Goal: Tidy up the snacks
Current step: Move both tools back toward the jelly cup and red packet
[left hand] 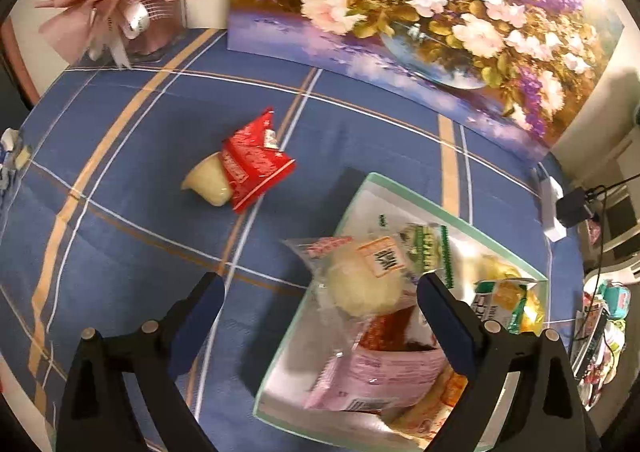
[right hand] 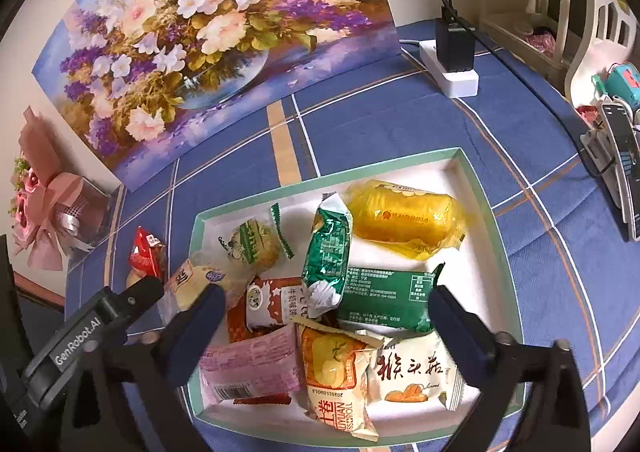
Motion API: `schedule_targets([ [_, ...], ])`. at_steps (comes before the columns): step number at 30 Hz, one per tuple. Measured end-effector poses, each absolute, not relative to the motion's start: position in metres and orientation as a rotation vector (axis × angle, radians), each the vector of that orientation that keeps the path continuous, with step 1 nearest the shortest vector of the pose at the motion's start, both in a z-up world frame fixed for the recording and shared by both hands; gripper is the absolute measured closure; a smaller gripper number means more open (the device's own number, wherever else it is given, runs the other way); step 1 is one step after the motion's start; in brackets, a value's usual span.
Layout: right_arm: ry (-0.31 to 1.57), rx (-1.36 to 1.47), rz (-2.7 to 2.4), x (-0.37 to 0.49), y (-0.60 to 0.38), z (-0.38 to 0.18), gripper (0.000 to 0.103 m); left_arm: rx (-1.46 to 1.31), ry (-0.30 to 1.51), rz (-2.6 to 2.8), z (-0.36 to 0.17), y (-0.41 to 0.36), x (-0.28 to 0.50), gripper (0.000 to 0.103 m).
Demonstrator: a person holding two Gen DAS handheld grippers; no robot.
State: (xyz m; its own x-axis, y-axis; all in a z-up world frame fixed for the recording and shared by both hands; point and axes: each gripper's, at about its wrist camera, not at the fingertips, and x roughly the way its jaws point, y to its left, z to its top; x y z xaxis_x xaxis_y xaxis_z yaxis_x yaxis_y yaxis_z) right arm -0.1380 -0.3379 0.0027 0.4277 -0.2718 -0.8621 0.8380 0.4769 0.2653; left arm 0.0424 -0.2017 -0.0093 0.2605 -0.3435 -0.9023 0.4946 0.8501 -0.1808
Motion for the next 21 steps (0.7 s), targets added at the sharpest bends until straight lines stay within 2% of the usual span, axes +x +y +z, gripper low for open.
schedule_targets([
  [21,0.957,0.675,-0.794,-0.119,-0.312,0.007,0.000,0.158,1.153,-0.482,0.002,-0.166,0.048,0.005],
])
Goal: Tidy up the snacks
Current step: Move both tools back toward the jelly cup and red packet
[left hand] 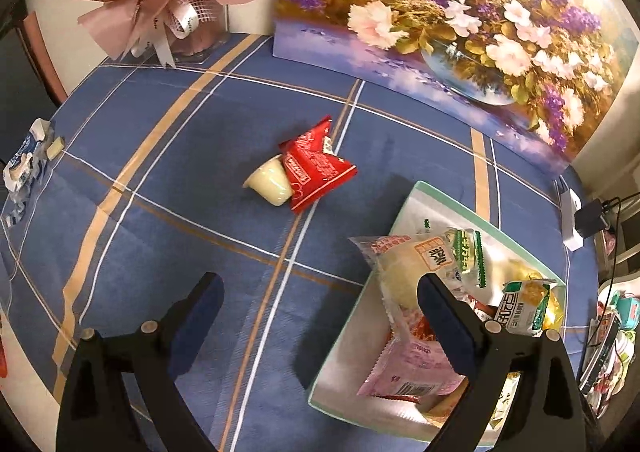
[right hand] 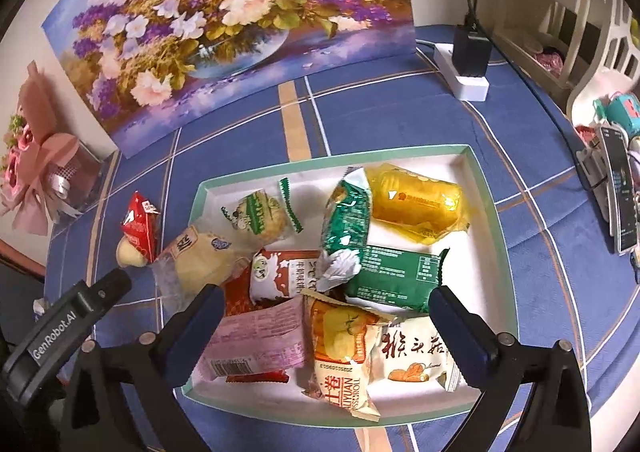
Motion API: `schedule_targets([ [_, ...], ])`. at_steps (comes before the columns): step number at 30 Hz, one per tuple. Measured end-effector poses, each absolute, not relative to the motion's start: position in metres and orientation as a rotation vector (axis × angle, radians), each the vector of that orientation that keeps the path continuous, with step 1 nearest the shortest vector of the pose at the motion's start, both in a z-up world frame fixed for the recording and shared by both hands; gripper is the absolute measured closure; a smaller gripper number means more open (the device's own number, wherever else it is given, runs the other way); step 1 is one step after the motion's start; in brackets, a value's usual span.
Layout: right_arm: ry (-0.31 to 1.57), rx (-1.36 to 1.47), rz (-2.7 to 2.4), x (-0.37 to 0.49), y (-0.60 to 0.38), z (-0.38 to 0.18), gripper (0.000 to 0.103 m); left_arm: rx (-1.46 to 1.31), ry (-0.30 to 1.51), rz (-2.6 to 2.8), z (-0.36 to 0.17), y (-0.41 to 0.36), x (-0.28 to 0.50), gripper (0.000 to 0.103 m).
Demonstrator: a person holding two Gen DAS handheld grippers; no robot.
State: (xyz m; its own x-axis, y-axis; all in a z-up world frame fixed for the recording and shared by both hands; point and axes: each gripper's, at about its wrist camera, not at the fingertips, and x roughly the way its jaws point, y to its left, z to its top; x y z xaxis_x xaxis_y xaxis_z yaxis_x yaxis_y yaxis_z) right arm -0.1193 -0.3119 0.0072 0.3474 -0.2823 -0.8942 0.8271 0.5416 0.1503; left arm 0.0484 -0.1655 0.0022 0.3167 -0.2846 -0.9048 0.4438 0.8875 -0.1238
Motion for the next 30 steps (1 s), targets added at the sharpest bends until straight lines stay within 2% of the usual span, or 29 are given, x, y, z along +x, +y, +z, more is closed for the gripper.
schedule_targets([
  [8,1.004,0.637,-0.783,-0.099,-0.291,0.004,0.000,0.212,1.187,-0.386,0.004,-0.146,0.059,0.005],
  [30,1.027,0.582,-0.597,-0.031,-0.223,0.005,0.000,0.038,1.209,-0.223,0.005,-0.078,0.109,0.005],
])
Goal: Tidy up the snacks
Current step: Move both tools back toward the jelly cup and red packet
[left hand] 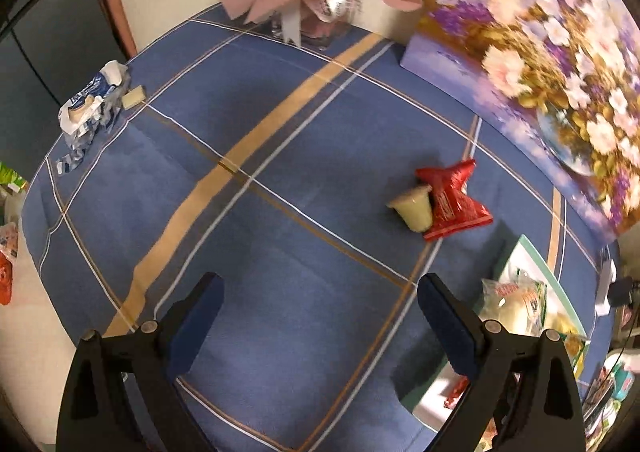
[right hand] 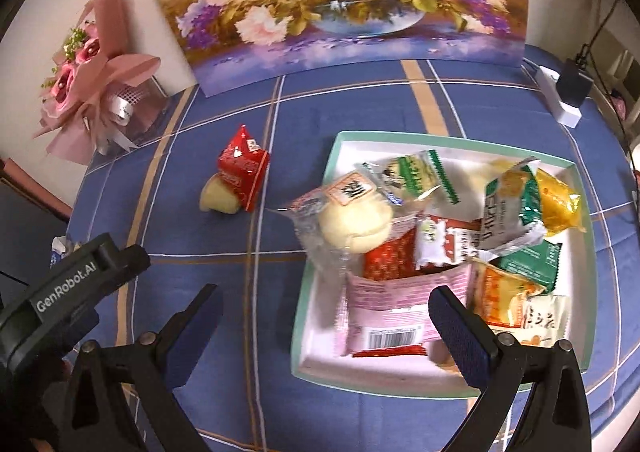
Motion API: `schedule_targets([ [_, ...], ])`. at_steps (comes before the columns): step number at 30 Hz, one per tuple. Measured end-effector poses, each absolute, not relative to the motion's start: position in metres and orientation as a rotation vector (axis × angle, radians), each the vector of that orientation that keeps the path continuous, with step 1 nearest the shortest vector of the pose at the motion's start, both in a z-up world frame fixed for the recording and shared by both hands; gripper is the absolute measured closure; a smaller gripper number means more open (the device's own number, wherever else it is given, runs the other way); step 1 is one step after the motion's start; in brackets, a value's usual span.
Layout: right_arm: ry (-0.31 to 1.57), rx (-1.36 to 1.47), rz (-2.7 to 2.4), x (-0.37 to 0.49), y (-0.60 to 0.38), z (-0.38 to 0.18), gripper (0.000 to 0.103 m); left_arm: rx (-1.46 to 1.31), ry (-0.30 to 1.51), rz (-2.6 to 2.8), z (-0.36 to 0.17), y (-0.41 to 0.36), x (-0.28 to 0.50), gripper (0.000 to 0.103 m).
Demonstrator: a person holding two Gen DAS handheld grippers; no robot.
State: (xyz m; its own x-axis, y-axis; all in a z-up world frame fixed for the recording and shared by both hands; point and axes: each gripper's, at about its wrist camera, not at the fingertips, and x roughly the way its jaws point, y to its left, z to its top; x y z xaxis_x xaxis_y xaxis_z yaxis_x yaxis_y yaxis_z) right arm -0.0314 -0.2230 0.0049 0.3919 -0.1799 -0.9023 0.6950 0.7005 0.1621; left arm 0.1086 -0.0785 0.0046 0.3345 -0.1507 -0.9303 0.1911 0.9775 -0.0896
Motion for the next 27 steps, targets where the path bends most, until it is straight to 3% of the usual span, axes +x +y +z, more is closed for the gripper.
schedule_targets([
  [27,0.985,0.612,-0.519,0.001,-0.239,0.000,0.000,-0.063,1.107,-0.341,0.004,-0.099,0.139,0.005],
])
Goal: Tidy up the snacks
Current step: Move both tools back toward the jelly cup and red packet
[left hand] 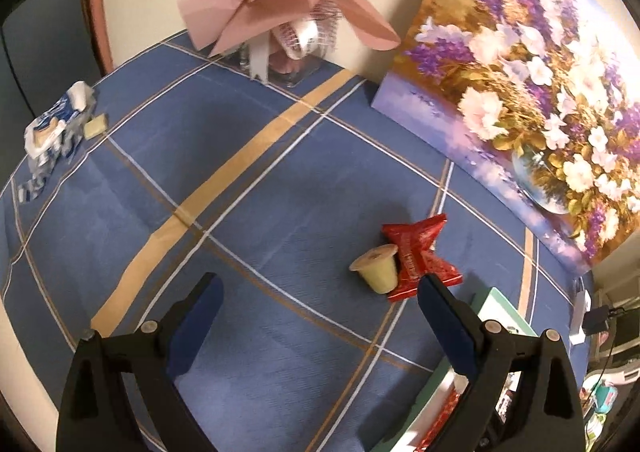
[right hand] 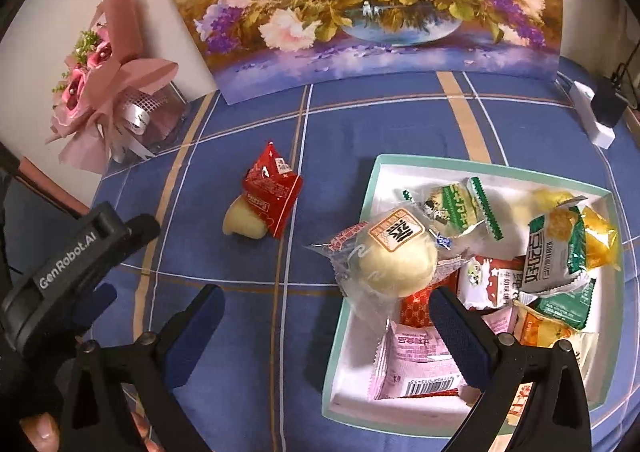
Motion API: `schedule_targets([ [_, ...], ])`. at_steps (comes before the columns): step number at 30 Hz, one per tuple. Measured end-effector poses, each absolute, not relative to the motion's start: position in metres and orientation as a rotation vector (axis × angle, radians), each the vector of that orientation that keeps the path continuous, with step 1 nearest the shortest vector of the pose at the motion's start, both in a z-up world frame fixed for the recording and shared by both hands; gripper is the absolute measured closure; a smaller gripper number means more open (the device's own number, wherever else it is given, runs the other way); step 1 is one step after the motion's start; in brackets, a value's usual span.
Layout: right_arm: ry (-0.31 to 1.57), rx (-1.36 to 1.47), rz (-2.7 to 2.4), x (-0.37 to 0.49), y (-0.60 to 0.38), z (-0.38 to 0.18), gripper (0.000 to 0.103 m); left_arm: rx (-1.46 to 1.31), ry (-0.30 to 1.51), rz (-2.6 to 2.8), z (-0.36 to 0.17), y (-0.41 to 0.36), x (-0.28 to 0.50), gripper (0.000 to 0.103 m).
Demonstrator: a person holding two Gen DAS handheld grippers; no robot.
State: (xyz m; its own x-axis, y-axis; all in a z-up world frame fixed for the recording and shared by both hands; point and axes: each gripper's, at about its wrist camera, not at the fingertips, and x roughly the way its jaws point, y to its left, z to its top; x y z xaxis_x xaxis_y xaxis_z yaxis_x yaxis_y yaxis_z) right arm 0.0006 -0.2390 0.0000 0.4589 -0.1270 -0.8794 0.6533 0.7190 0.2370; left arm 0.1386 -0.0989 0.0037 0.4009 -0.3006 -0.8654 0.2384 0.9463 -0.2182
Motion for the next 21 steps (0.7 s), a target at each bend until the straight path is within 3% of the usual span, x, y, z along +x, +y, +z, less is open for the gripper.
schedule_targets([
  [21,0.884,0.584,-0.507,0.026,-0.261,0.007,0.000,-0.121,1.204,-0.403,-0.022,-0.107,0.161,0.006],
])
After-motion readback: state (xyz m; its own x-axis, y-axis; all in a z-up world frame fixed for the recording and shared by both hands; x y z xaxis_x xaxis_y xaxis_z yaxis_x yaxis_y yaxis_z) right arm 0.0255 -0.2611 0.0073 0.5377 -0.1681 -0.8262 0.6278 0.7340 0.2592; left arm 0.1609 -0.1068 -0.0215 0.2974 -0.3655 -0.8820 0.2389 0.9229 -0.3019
